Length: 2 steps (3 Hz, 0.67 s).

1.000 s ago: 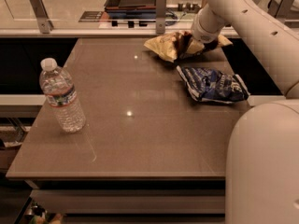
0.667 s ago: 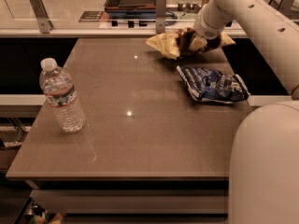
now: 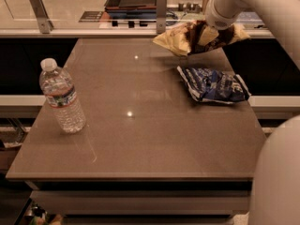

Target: Move brown chip bag near water bottle

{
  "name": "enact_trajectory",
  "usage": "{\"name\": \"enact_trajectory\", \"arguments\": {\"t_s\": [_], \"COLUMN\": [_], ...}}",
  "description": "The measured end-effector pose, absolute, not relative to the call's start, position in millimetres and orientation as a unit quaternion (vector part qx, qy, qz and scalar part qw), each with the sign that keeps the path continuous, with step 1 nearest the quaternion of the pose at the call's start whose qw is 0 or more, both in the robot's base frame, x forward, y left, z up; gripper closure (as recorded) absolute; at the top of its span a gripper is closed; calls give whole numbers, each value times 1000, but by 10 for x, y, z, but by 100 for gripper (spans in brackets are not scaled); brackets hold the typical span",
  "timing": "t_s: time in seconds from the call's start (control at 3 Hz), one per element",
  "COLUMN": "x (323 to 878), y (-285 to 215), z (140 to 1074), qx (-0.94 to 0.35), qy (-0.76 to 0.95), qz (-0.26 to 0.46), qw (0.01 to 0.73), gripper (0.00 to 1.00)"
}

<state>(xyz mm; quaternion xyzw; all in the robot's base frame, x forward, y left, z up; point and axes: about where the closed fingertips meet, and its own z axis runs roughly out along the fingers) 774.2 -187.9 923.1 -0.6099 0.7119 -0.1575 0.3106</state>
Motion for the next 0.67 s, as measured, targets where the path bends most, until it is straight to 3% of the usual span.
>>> {"name": "enact_trajectory", "arguments": {"t_s": [0.67], "x": [7399], "y": [-1828], "z": [9681], "qx": [-602], "qy": [705], "qz": [-184], "qw": [326], "gripper": [100]}}
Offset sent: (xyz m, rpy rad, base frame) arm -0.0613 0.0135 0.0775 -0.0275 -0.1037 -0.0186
